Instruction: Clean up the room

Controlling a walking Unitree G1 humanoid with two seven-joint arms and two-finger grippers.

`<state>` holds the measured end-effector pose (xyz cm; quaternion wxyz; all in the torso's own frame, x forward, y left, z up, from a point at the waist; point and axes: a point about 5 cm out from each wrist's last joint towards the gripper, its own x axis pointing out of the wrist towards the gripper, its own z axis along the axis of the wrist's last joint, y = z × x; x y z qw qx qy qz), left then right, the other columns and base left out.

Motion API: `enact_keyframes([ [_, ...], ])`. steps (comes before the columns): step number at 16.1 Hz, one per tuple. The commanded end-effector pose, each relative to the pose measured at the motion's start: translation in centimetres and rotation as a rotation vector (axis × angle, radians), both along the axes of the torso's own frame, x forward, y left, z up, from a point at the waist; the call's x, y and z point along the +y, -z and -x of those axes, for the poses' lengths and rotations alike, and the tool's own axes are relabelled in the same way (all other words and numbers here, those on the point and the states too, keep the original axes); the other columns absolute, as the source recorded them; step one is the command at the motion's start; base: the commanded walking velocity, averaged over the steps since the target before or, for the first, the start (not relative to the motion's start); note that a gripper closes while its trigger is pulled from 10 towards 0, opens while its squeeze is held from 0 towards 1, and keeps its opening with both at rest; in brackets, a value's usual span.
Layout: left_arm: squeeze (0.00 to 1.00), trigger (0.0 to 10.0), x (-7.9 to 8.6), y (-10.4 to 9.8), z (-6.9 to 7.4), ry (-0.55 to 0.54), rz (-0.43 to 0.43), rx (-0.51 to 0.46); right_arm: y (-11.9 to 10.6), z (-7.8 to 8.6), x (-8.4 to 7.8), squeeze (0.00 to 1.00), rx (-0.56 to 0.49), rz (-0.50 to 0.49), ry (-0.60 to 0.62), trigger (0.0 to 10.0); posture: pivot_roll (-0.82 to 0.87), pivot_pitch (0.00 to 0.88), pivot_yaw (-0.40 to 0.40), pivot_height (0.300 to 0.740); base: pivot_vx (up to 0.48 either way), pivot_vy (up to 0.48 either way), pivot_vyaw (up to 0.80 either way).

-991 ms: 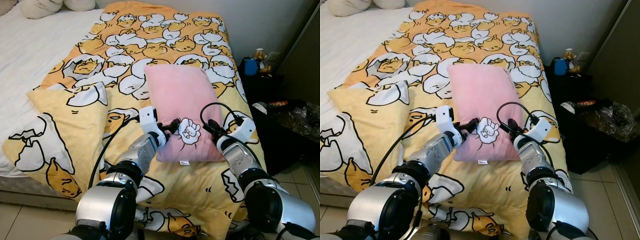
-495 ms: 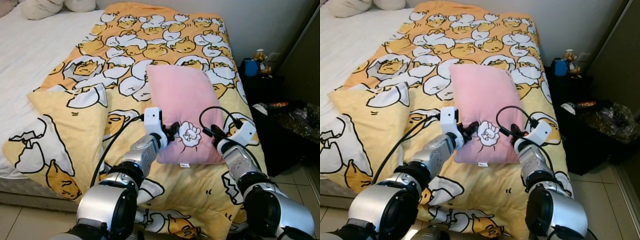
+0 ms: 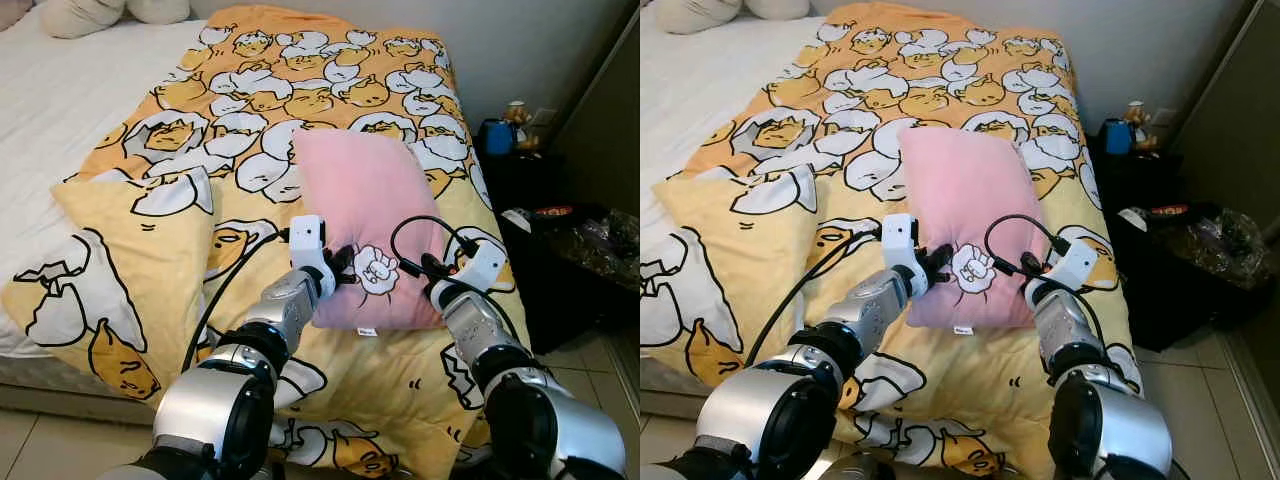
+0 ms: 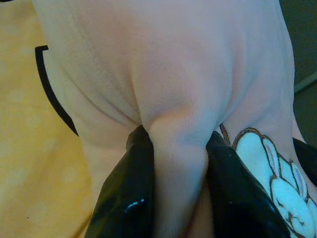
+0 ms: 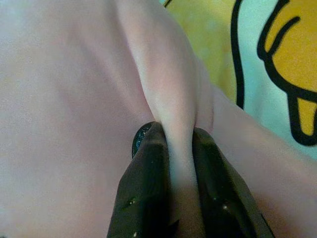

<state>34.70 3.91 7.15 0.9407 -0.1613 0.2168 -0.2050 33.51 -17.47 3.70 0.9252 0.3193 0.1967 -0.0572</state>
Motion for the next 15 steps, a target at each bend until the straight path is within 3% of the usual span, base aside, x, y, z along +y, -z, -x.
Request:
enact_keyframes([
  [1, 0.00, 0.0, -4.0, -1.2, 0.6, 0.112, 0.028, -0.007, 2.0, 1.5, 0.0, 0.00, 0.099, -0.008, -0.003, 0.0, 0.06, 0.004, -0.037, 0.728, 0.000, 0.000, 0.00],
  [6, 0.00, 0.0, -1.9, -2.4, -0.9, 0.071, -0.028, -0.101, 0.0, -0.2, 1.3, 0.00, 0.028, 0.014, -0.081, 0.0, 0.10, 0.000, -0.068, 0.728, 0.000, 0.000, 0.00],
  [10, 0.00, 0.0, -1.3, -4.7, -2.1, 0.115, -0.094, -0.251, -2.6, -1.9, 0.3, 0.00, -0.071, 0.051, -0.028, 0.0, 0.06, 0.000, -0.037, 0.728, 0.000, 0.000, 0.00],
  [13, 0.00, 0.0, 0.8, -10.1, -4.2, 0.198, -0.216, -0.533, -7.7, -4.0, -0.4, 0.00, -0.297, 0.123, 0.032, 0.0, 0.04, 0.000, -0.014, 0.728, 0.000, 0.000, 0.00],
  [15, 0.00, 0.0, 2.8, -12.8, -5.0, 0.186, -0.249, -0.644, -10.5, -4.7, -0.5, 0.00, -0.398, 0.163, 0.064, 0.0, 0.05, 0.000, -0.012, 0.728, 0.000, 0.000, 0.00],
])
